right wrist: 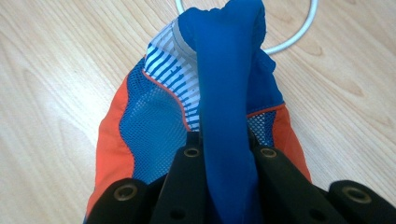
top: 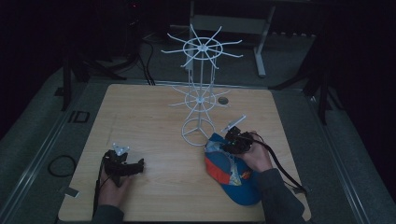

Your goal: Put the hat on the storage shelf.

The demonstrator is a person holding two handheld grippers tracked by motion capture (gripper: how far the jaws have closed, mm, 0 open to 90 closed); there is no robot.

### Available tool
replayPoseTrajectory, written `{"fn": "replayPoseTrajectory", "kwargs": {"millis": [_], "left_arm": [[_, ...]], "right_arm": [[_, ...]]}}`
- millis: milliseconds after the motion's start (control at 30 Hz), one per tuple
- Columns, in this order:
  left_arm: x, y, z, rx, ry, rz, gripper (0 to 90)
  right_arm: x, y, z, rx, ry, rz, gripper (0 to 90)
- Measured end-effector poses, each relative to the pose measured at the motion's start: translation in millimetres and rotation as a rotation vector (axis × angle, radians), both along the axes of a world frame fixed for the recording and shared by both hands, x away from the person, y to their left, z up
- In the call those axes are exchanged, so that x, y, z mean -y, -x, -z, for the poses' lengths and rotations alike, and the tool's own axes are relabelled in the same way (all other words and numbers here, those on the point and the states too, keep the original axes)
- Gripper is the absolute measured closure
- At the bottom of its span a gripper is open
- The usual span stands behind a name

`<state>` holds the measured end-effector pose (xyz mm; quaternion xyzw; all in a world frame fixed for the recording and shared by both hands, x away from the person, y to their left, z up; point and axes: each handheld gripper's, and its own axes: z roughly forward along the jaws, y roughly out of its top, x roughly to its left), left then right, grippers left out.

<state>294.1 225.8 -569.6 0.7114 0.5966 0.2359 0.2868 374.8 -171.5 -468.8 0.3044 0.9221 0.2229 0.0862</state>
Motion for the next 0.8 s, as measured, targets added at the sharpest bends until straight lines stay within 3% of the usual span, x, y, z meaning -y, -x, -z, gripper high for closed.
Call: {"fn": "replayPoseTrajectory", "kwargs": {"millis": [400, 800], "left_arm": [[0.1, -0.1, 0.1, 0.003, 0.001, -0.001, 3.9], [0.2, -0.2, 0.1, 0.003, 0.003, -0.003, 3.9]], "right_arm": [[15.8, 16.8, -22.5, 0.064, -0.088, -0.012, 88.4], [28.3, 35.8, -46.3, 0.147, -0.143, -0.024, 88.7]]}}
